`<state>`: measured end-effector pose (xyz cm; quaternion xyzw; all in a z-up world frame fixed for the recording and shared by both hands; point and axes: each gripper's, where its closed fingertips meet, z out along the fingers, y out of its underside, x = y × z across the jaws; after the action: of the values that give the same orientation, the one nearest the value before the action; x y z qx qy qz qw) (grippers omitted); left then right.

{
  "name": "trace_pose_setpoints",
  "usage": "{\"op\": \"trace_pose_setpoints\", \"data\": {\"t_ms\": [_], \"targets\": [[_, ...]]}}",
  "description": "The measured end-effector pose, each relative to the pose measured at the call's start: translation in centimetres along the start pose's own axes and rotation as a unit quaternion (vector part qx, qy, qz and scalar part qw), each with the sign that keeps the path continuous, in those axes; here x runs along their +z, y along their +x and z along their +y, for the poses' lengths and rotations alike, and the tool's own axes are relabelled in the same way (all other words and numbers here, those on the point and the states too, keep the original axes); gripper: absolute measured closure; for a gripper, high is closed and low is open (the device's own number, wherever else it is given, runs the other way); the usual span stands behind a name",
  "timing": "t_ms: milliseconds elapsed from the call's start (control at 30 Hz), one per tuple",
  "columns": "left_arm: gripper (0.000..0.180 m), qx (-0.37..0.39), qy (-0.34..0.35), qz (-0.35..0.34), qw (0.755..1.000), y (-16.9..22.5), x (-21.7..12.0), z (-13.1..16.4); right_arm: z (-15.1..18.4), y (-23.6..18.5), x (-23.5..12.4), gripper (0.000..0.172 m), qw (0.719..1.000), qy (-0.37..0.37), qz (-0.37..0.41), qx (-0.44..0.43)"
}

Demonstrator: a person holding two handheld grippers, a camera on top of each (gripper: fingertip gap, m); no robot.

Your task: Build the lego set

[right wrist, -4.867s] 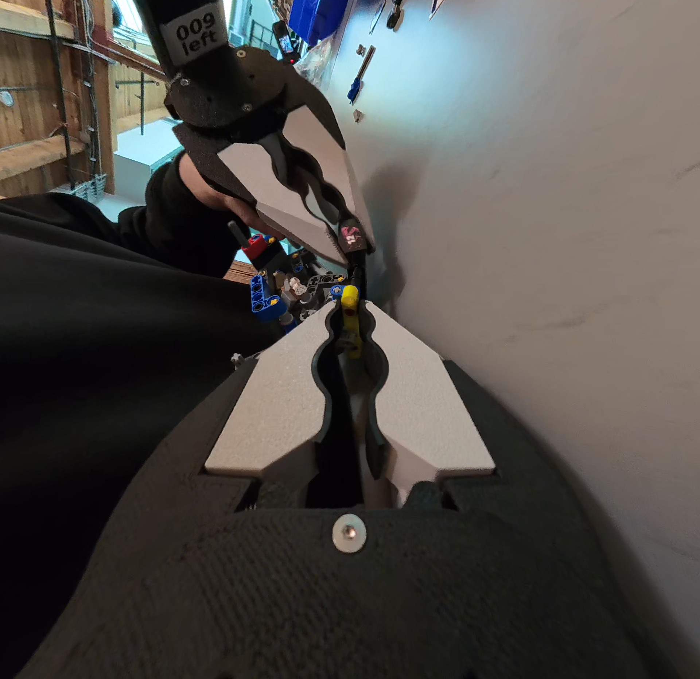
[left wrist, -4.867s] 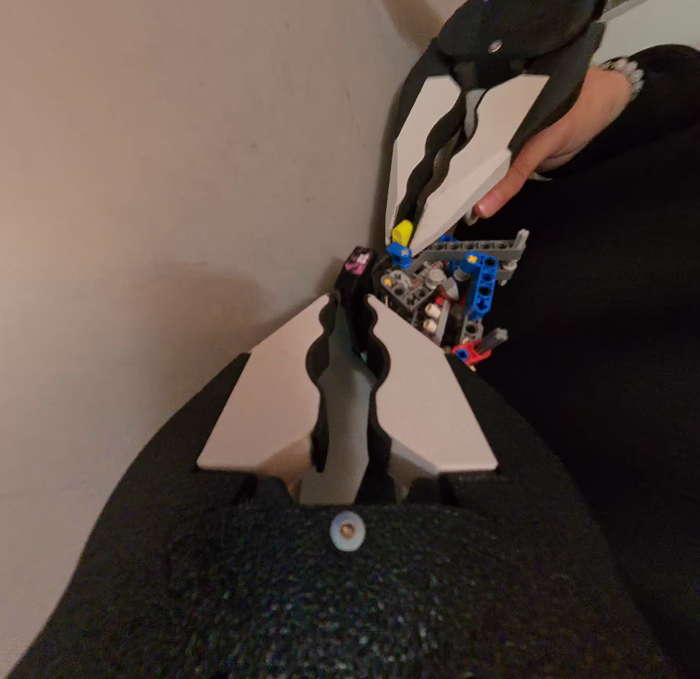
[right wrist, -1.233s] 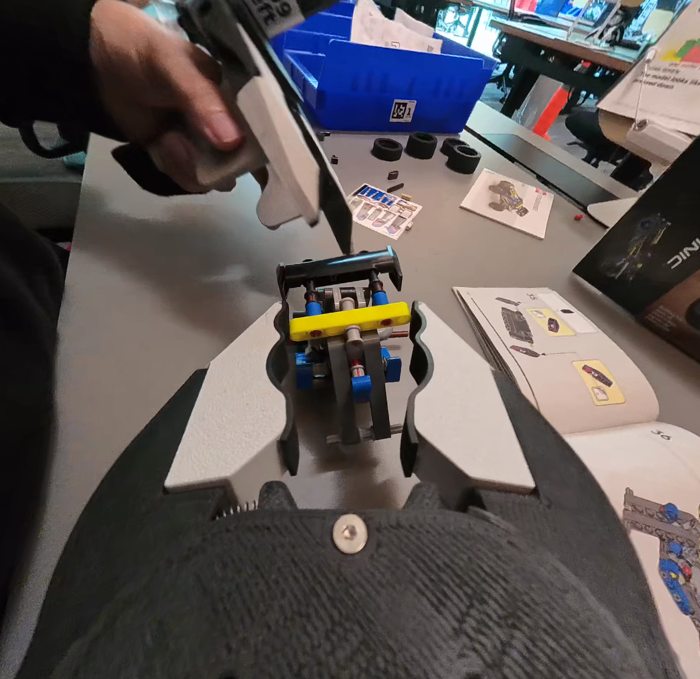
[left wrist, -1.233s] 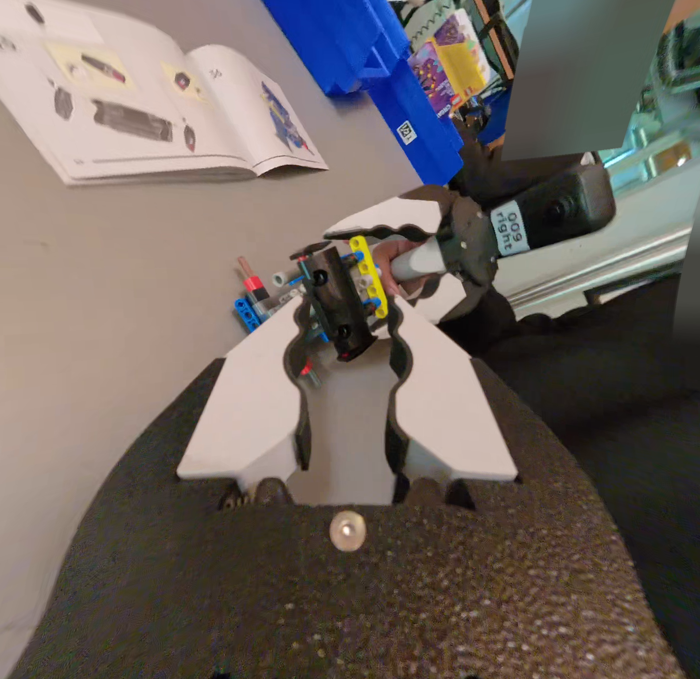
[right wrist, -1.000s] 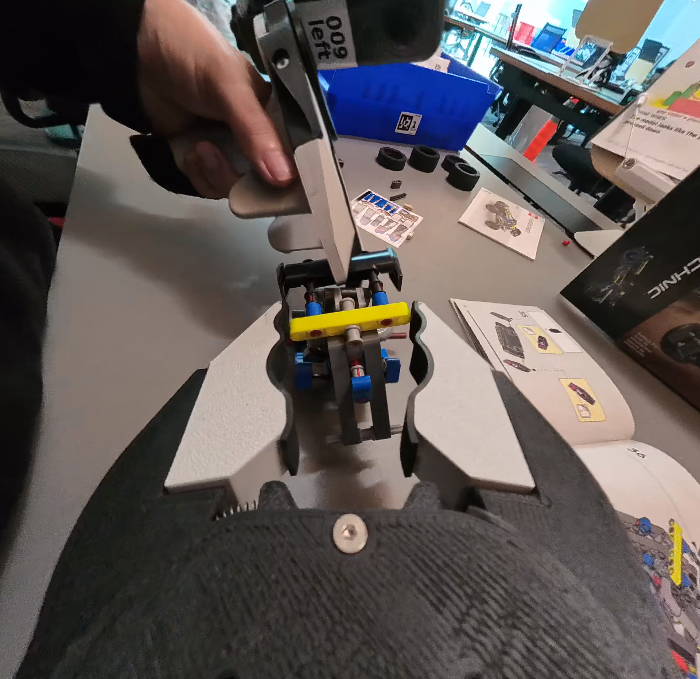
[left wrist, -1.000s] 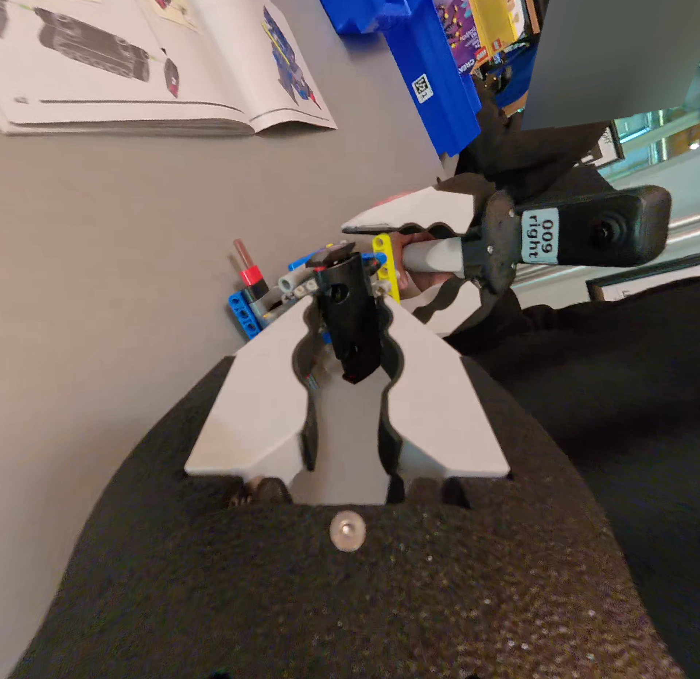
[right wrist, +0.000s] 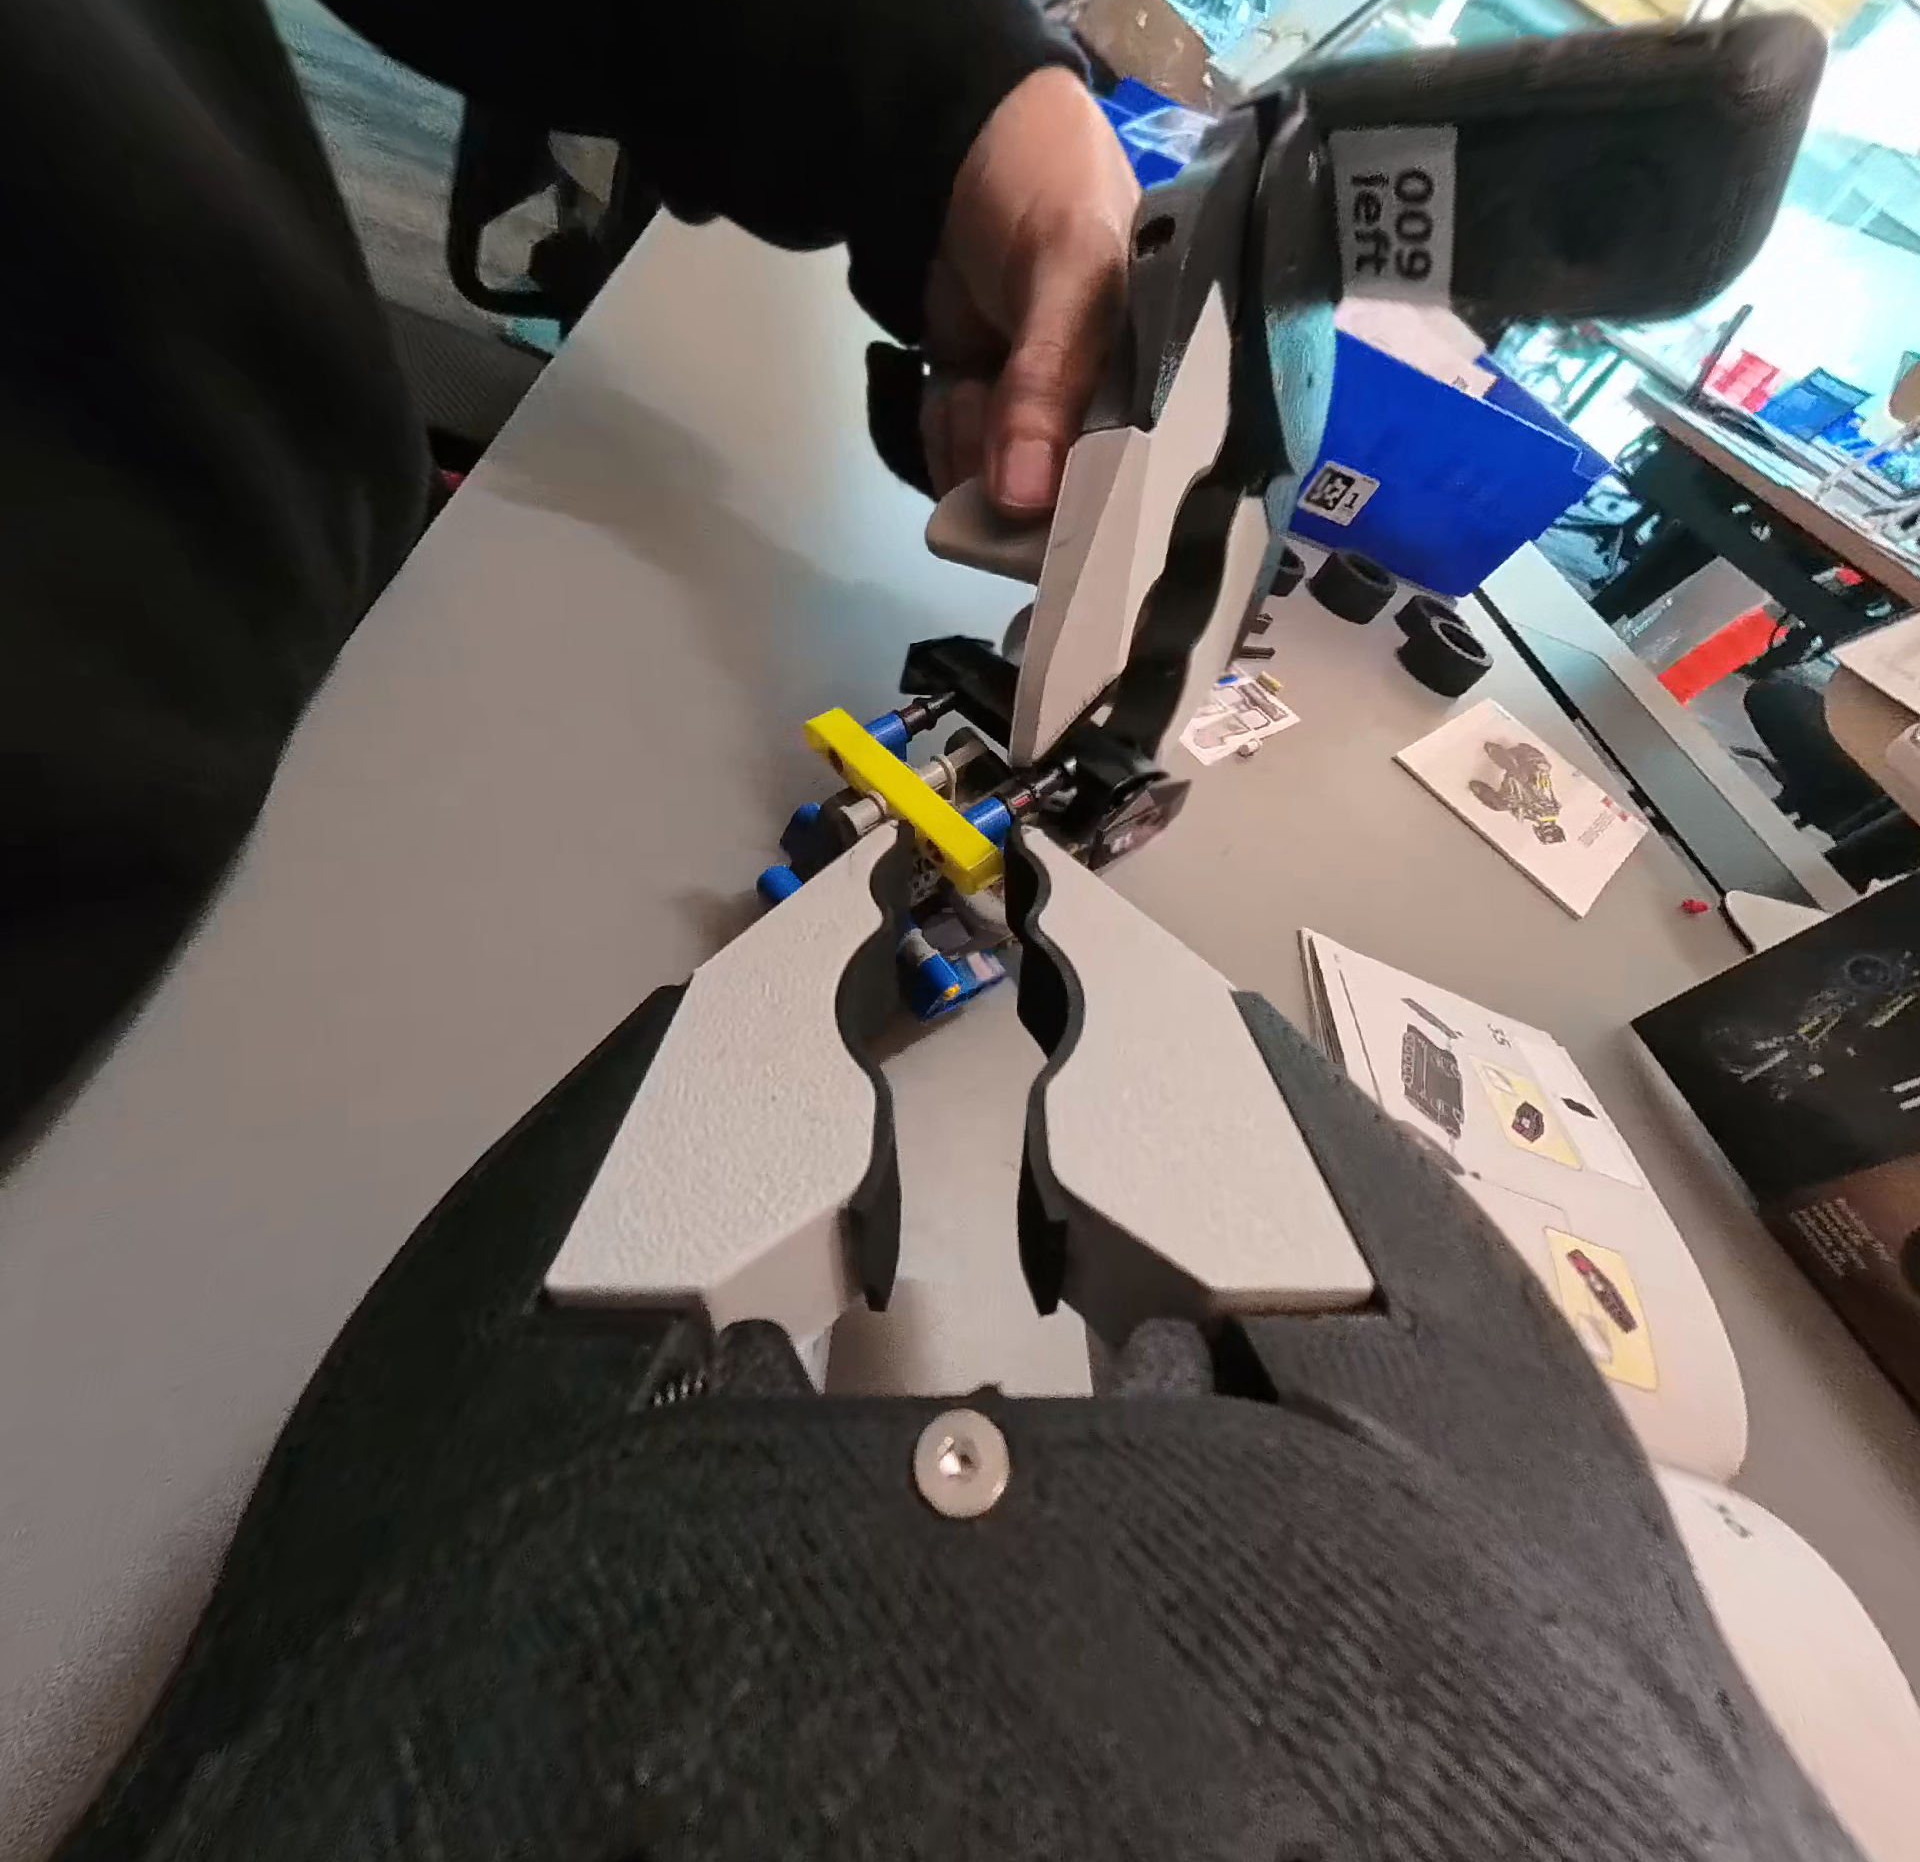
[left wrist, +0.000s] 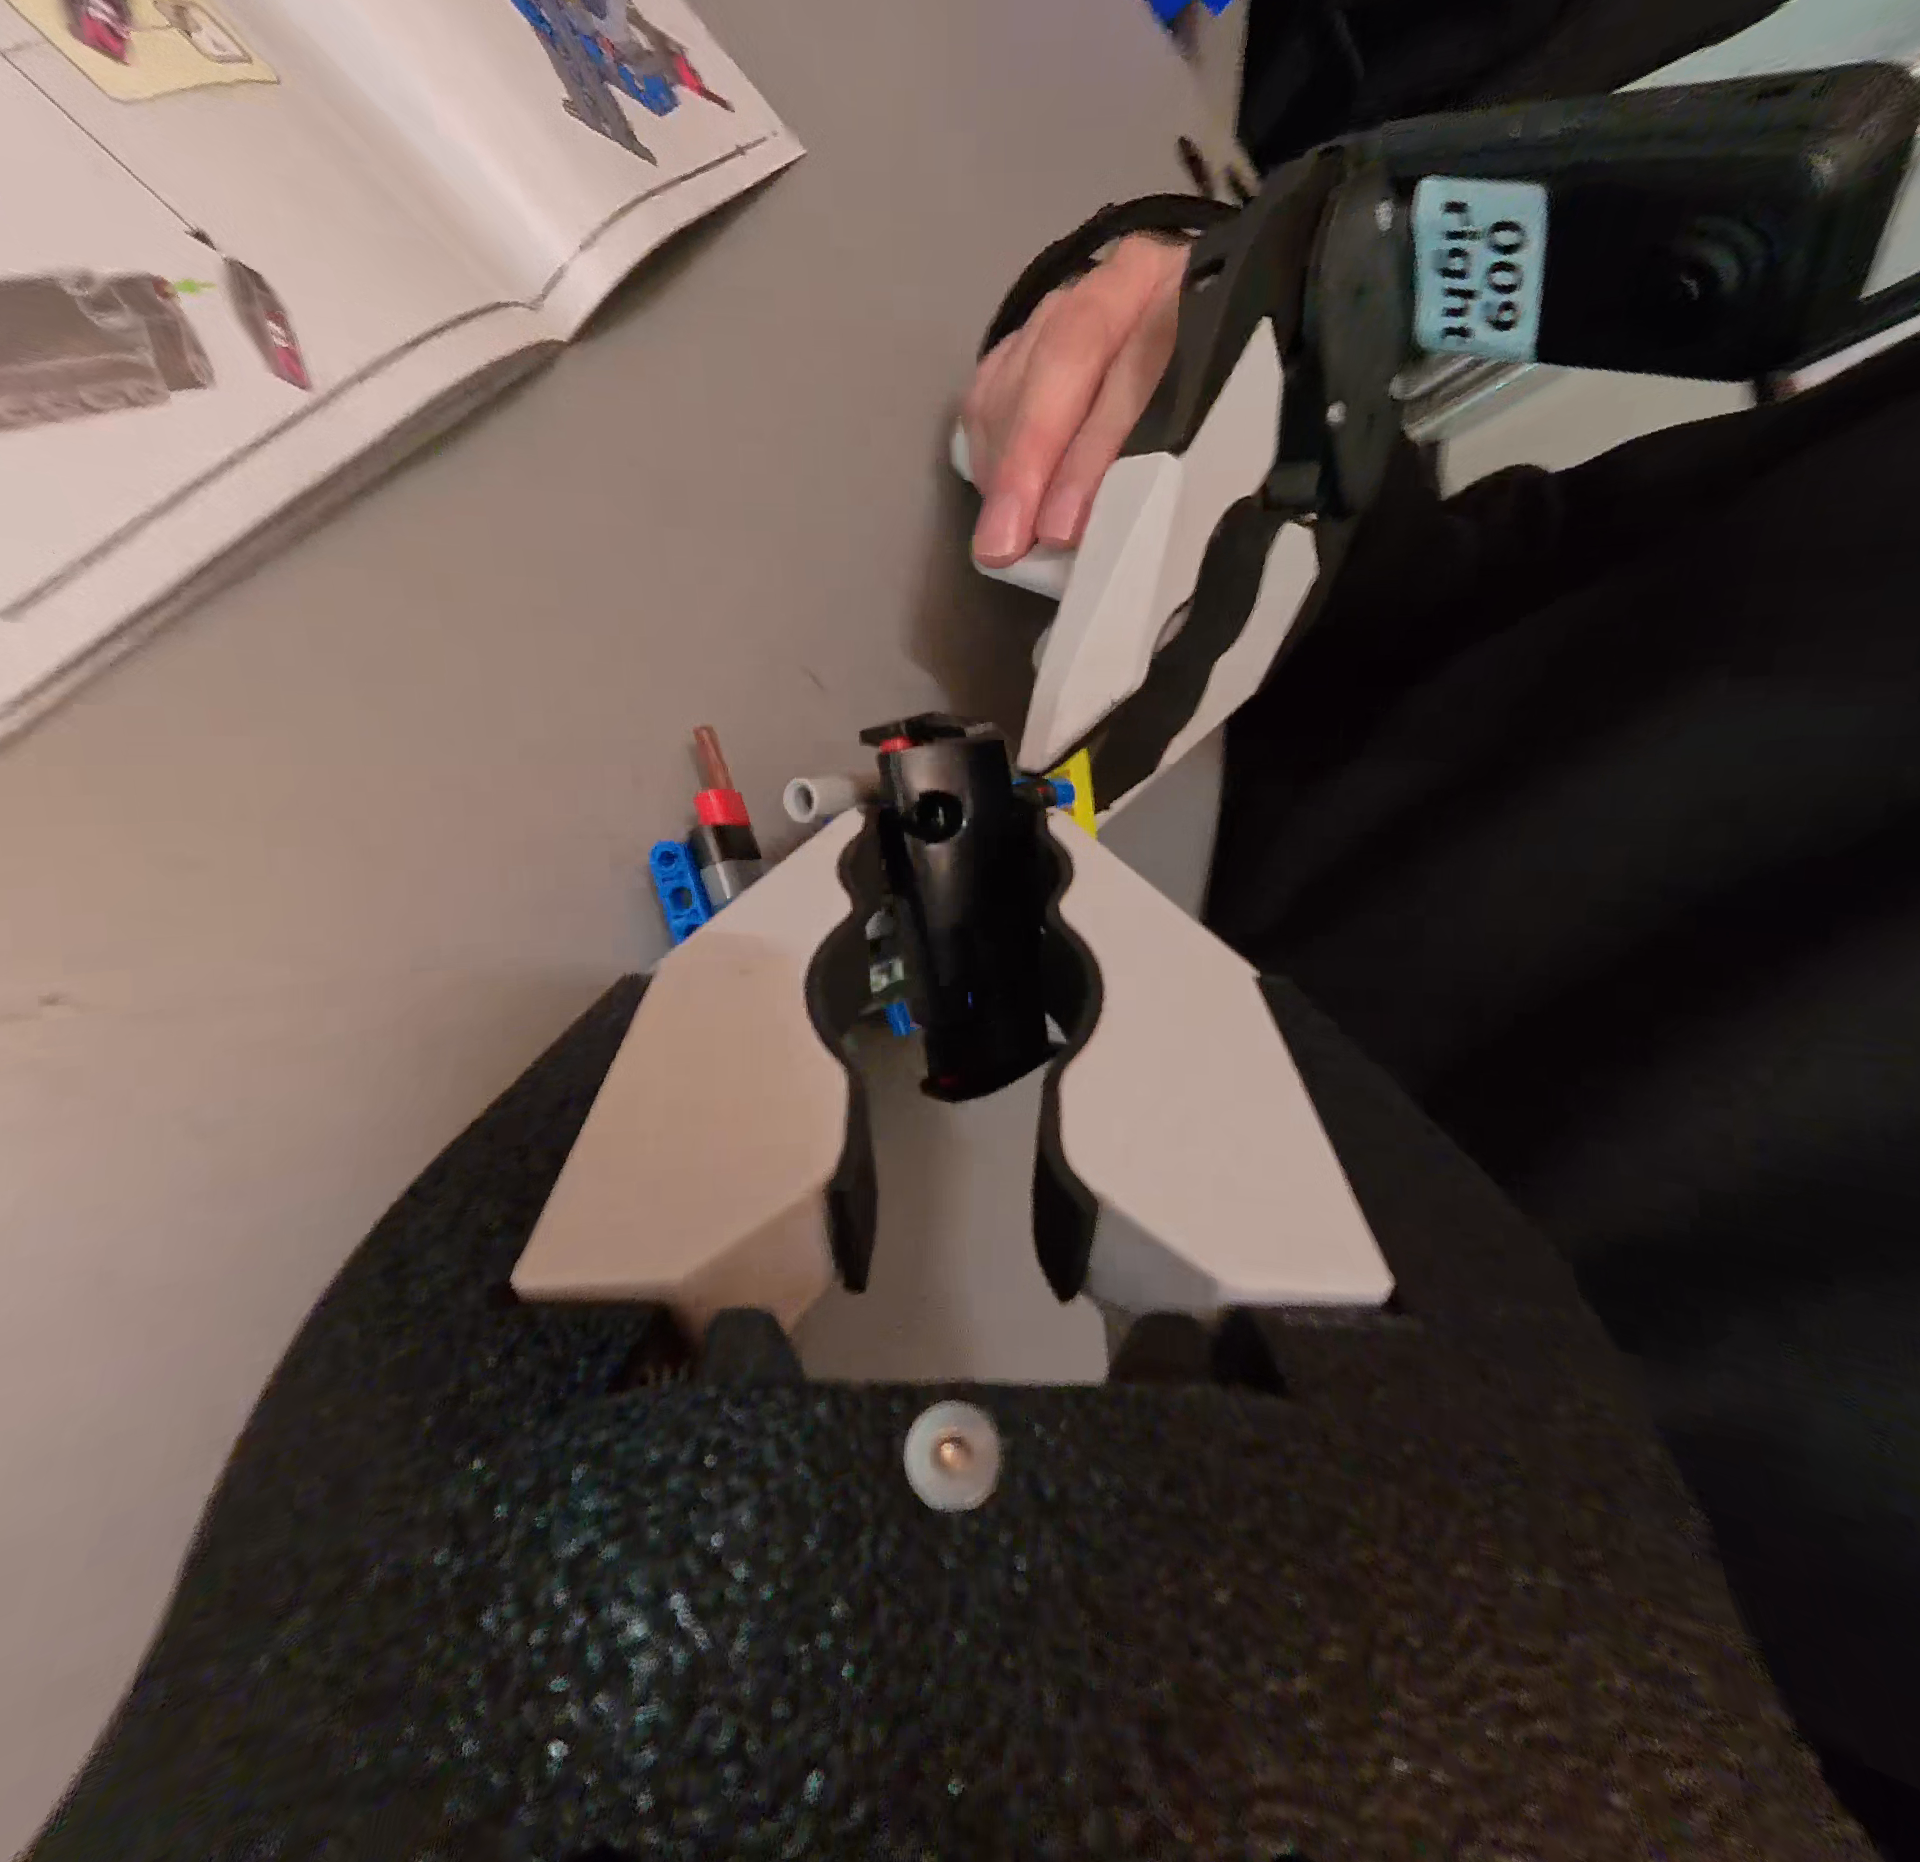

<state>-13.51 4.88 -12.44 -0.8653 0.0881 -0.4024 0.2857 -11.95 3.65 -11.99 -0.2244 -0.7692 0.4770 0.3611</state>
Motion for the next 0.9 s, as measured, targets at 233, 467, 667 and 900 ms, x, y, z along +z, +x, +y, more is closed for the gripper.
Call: {"op": "trace_pose_setpoints", "data": {"t_ms": [233,467,667,900], "targets": [[0.133,0.136,-0.037,-0.185,0.972,-1.2,-2.7,-1.3,0.8,1.8,0.1,0.159,0.996,-0.029,0.073,0.036],[0.111,0.181,-0.046,-0.274,0.944,-0.8,-1.4,1.5,0.8,1.9,0.3,0.159,0.994,-0.034,0.079,0.063],[0.116,0.219,-0.040,-0.341,0.913,-2.1,-0.7,1.6,0.5,1.7,0.6,0.159,0.995,-0.029,0.065,0.069],[0.120,0.258,-0.050,-0.346,0.901,-2.6,-0.8,1.3,0.5,1.8,0.4,0.158,0.995,-0.037,0.046,0.077]]}}
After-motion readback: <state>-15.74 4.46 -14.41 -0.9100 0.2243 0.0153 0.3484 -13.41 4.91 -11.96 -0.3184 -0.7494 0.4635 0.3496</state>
